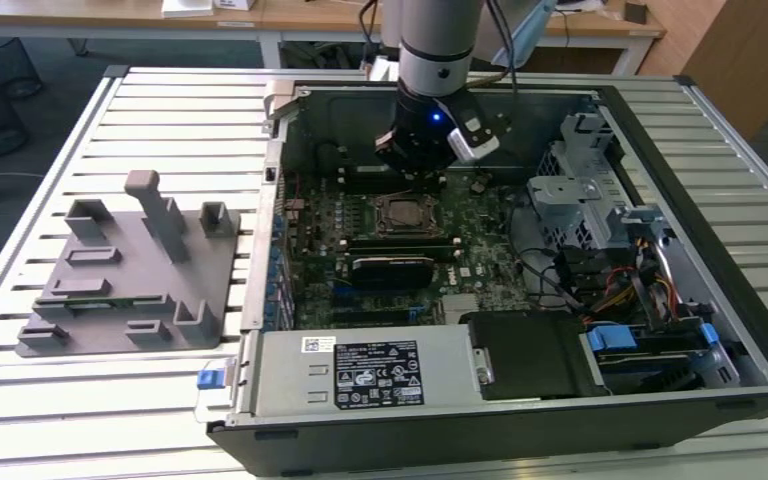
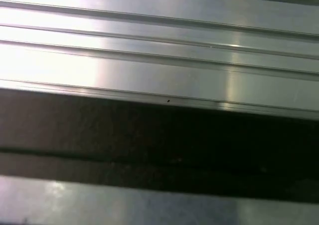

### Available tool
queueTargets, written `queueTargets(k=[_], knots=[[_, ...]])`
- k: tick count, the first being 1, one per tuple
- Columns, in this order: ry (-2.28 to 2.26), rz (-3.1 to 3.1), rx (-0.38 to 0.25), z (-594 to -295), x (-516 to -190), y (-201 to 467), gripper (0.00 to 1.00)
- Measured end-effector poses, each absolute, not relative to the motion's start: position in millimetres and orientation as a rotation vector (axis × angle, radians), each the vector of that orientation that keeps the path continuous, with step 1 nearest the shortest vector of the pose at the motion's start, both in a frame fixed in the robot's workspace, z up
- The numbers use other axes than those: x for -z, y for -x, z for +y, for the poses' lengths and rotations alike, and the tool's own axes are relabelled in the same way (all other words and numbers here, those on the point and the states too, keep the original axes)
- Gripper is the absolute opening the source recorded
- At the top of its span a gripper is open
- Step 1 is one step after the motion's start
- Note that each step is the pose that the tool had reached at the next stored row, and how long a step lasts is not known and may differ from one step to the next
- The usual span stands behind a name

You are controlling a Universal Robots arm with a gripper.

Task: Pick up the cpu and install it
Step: 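Install the first cpu locking lever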

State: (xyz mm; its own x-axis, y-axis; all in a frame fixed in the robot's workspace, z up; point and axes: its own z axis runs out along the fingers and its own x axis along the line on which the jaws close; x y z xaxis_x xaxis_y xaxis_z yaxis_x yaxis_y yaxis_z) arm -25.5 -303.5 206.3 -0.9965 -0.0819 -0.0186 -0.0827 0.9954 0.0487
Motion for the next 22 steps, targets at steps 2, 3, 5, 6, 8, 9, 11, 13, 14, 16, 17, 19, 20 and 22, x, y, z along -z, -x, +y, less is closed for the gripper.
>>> queueTargets(k=[2,3,5,6,8,9,11,13,14,16,17,19,20,22], knots=[[0.129,3.121,-0.077,-303.5,-204.5,25.5,0.11],[0.129,3.121,-0.077,-303.5,-203.5,25.5,0.11],[0.129,3.121,-0.078,-303.5,-201.8,25.5,0.11],[0.129,3.121,-0.078,-303.5,-200.9,25.5,0.11],[0.13,3.121,-0.079,-303.5,-199.3,25.4,0.11],[0.13,3.121,-0.079,-303.5,-198.8,25.4,0.11],[0.13,3.122,-0.08,-303.6,-198.5,25.2,0.11],[0.13,3.121,-0.081,-303.5,-198.4,25.2,0.11],[0.13,3.121,-0.082,-303.5,-198.4,25.1,0.11],[0.13,3.121,-0.082,-303.5,-198.8,25.1,0.11],[0.13,3.121,-0.082,-303.5,-199.1,25.1,0.11],[0.13,3.121,-0.082,-303.6,-199.2,25.1,0.11],[0.13,3.121,-0.082,-303.7,-199.2,25.1,0.11],[0.13,3.121,-0.082,-303.9,-199.3,25.1,0.11]])
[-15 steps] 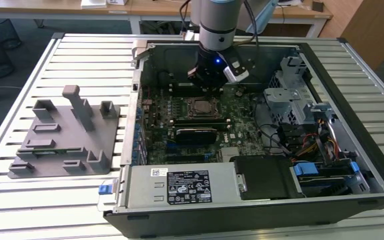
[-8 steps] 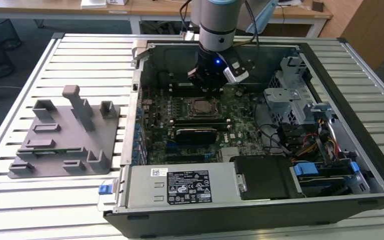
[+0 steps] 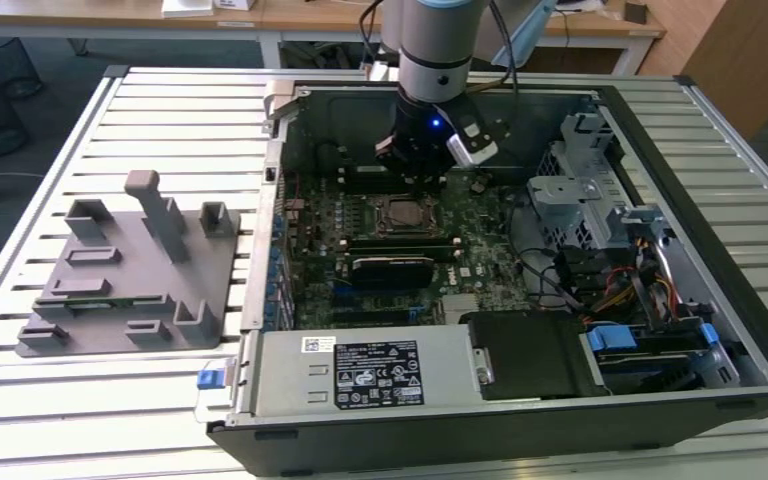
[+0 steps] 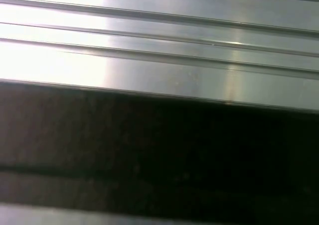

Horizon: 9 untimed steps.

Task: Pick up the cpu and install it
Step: 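Install the first cpu locking lever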

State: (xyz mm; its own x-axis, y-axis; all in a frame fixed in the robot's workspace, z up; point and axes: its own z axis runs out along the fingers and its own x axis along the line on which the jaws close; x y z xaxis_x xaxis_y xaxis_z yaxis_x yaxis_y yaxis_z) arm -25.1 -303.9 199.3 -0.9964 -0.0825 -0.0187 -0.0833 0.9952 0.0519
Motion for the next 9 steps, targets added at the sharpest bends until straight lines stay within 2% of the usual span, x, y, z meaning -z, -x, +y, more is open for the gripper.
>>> queueTargets(k=[9], knots=[[0.13,3.121,-0.082,-304.8,-197.9,25.2,0.11]])
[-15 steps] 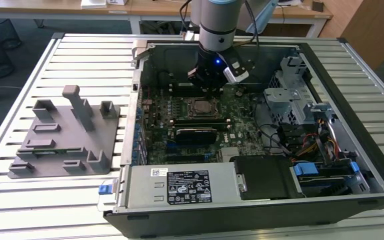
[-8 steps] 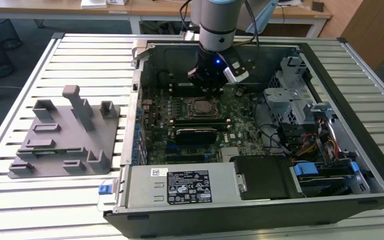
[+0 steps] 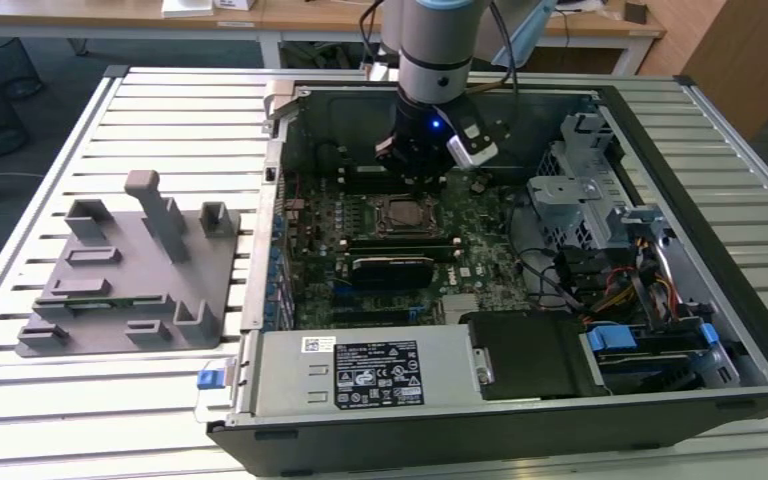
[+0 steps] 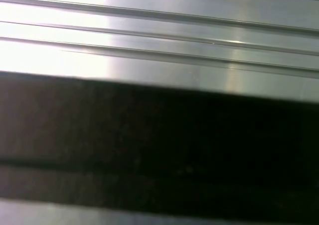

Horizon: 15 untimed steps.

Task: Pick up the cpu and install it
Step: 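Install the first cpu locking lever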

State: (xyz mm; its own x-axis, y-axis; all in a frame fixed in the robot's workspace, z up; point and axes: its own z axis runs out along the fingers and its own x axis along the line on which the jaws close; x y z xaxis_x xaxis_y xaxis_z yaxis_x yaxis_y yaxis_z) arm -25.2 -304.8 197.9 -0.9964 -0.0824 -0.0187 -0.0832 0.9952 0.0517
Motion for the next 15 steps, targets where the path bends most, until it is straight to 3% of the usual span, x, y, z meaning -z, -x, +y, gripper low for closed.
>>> queueTargets(k=[15], knots=[[0.13,3.121,-0.085,-304.7,-201.2,26.7,0.11]])
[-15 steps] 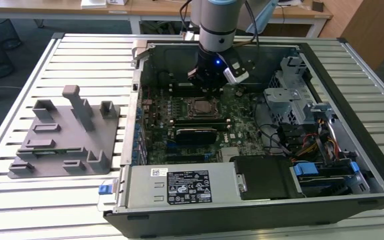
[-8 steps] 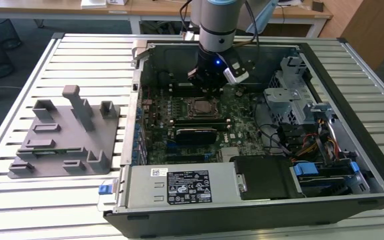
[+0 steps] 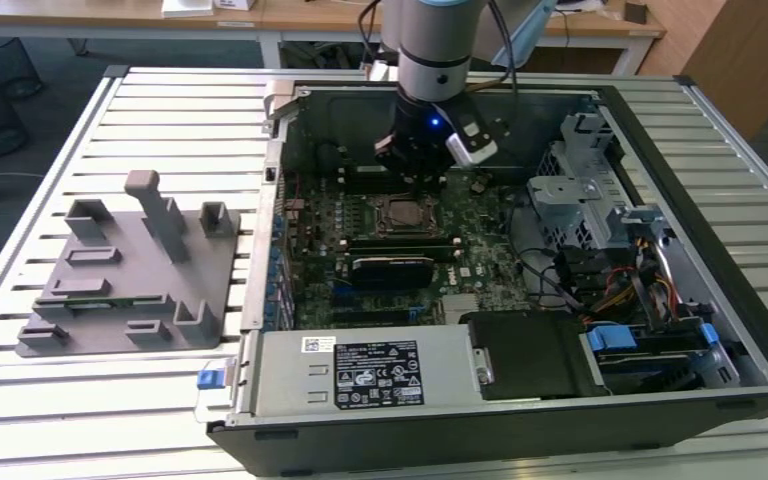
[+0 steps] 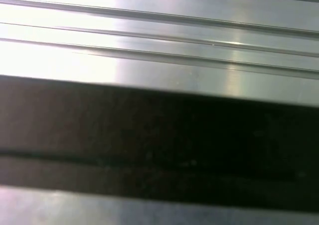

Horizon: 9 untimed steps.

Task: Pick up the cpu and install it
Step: 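Install the first cpu locking lever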

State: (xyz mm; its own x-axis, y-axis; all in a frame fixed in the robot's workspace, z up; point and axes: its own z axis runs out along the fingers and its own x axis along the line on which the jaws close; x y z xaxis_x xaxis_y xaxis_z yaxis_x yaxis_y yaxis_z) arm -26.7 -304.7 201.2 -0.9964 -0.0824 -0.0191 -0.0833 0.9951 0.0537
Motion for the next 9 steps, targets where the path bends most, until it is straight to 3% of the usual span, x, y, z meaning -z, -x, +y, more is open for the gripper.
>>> queueTargets(k=[9], knots=[[0.13,3.121,-0.084,-304.8,-200.5,27.9,0.11]])
